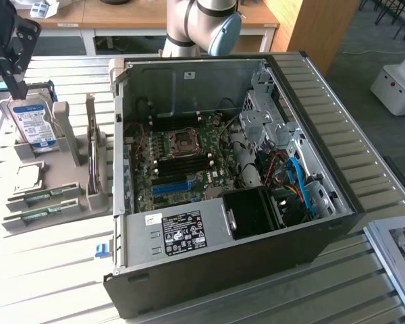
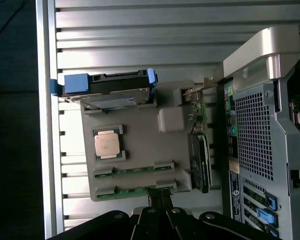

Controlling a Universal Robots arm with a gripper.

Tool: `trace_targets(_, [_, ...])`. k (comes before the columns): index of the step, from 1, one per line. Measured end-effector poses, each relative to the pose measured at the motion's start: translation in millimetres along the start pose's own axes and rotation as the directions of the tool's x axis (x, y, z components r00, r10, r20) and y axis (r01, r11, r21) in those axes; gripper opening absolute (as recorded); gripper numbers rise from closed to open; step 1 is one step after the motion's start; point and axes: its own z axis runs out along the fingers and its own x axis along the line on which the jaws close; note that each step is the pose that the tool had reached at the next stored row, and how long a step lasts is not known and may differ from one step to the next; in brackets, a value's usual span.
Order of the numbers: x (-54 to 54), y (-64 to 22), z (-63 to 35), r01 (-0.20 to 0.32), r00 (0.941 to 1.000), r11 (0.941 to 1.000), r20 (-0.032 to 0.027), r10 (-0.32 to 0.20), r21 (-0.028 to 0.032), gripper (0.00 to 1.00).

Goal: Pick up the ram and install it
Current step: 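Reach for the ram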

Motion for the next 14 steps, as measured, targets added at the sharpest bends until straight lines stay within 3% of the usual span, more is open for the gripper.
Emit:
trace_targets(7, [-0.3, -6.8, -0.3, 0.0, 1.0, 1.0, 0.0, 0.0, -0.0001, 0.1])
trace_targets(14, [0.5, -7.2, -0.3, 0.0, 1.0, 1.0, 0.0, 0.0, 0.0, 0.1])
